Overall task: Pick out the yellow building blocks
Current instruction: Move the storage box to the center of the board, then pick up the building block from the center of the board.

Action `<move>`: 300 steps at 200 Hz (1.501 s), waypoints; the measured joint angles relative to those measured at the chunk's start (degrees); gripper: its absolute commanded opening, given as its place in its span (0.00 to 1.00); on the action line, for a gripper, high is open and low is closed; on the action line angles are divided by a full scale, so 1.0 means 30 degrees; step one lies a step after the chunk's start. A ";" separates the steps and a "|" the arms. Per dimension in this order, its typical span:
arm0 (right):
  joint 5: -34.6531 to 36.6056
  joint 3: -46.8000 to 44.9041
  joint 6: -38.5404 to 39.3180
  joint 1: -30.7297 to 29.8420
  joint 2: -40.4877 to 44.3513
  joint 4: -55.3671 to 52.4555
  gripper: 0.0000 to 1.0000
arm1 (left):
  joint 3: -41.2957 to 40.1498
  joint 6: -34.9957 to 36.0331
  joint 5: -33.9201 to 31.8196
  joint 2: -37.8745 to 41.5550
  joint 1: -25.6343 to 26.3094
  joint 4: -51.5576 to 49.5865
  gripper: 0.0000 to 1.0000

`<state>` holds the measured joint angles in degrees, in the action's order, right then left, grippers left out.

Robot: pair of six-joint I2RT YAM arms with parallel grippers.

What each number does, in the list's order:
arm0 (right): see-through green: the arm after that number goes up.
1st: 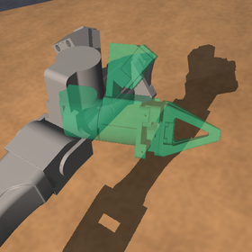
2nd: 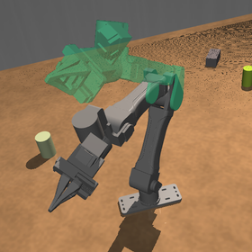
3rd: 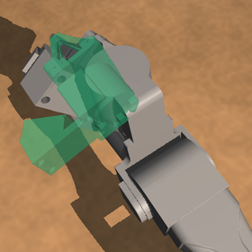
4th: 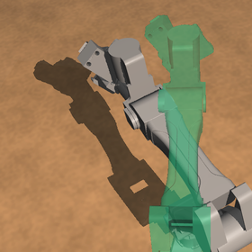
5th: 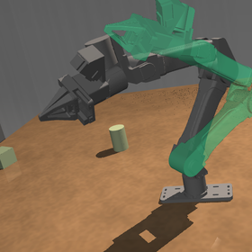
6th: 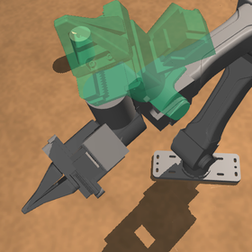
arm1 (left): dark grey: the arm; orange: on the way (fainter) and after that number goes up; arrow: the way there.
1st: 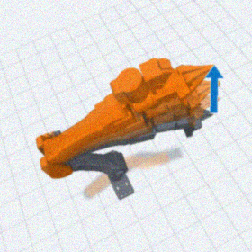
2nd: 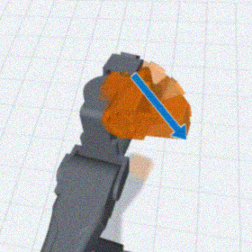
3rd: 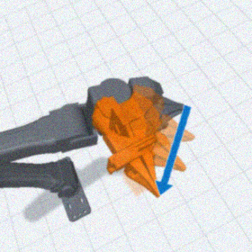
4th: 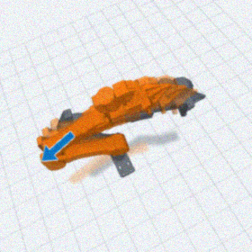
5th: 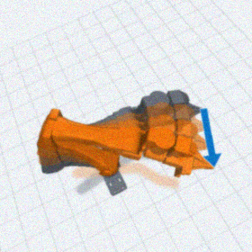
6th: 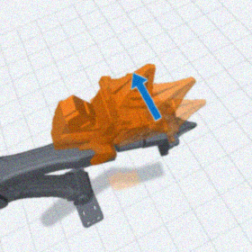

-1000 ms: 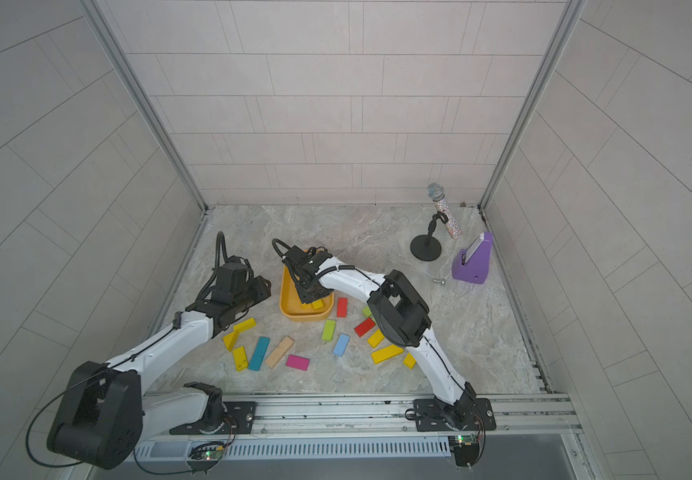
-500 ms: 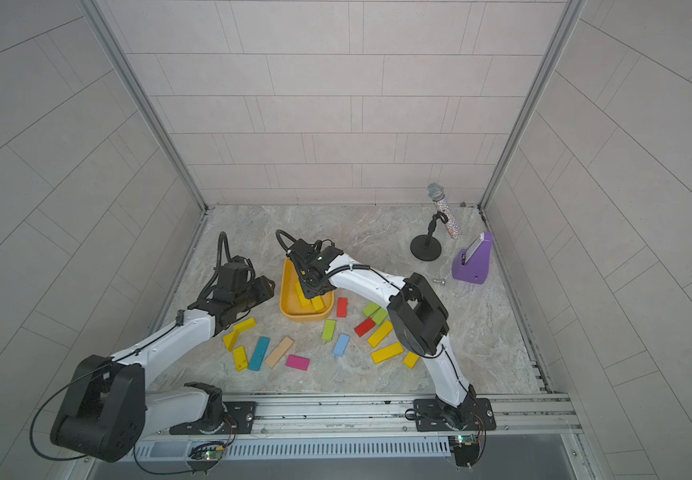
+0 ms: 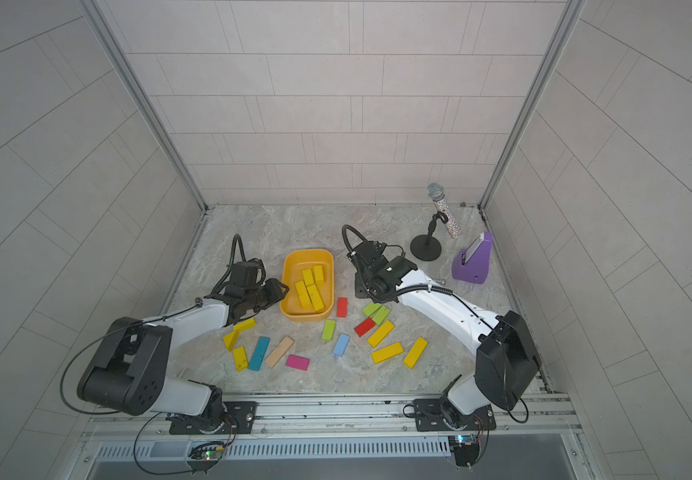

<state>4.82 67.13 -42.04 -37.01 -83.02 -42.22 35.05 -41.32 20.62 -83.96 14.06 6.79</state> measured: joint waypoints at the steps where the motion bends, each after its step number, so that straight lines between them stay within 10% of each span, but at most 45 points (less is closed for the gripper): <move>1: -0.0007 -0.0066 -0.0022 0.0036 0.0051 0.0000 0.47 | 0.0015 0.0000 0.0007 -0.0015 0.0000 -0.0007 0.34; 102: -0.2645 -0.5916 -0.4568 0.4903 0.4532 0.0386 0.45 | 0.1319 -0.1734 0.0277 -0.1661 0.1676 0.0656 0.31; 300: -0.6557 -0.7410 -1.1089 0.2586 -0.0131 0.2900 0.51 | -0.0984 0.0131 -0.4823 0.4146 0.1676 -0.1843 0.45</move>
<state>-14.85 44.91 -75.31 -29.26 -83.42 -33.52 32.10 -40.93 6.15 -71.53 19.09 1.26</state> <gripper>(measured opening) 0.505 0.450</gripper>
